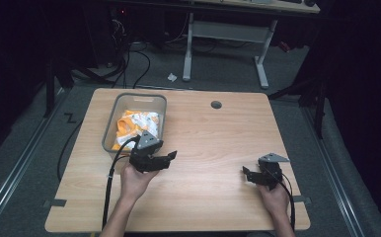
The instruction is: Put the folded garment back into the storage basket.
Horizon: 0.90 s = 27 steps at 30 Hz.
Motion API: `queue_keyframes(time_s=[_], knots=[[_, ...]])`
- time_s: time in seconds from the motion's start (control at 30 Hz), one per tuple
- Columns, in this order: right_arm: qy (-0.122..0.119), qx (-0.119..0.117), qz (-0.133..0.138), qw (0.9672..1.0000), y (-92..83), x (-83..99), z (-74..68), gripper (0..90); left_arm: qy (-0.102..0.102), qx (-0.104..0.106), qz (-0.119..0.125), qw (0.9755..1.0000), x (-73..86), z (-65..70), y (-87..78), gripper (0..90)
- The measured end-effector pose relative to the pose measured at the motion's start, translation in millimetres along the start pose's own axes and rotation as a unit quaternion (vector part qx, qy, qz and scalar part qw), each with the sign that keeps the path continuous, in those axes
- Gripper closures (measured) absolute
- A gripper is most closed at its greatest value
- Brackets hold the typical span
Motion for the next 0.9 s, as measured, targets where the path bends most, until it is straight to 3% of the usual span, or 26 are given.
queue_keyframes(time_s=[0.17, 0.37, 0.77, 0.9], knots=[[0.0, 0.0, 0.0, 1.0, 0.0, 0.0, 0.0, 26.6, -0.01, 0.015, 0.0, 0.9998, 2.7, 4.1, 1.1, 36.9], [0.0, 0.0, 0.0, 1.0, 0.0, 0.0, 0.0, 26.6, -0.005, 0.025, -0.004, 0.9997, 6.9, 11.9, 3.5, 36.8], [0.0, 0.0, 0.0, 1.0, 0.0, 0.0, 0.0, 26.6, -0.002, 0.026, -0.012, 0.9996, 14.6, 17.3, 9.0, 36.7], [0.0, 0.0, 0.0, 1.0, 0.0, 0.0, 0.0, 26.6, -0.011, 0.032, -0.013, 0.9993, 18.3, 18.3, 11.4, 36.8]])
Point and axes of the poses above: each handheld gripper's, and its own axes: y roughly forward along the jaws, x roughly out of its underside, z roughly to its right, the point moved 10 cm from there along y, roughly forward along the jaws, and after that the axes turned 10 degrees about -y, right-handed, at the moved point
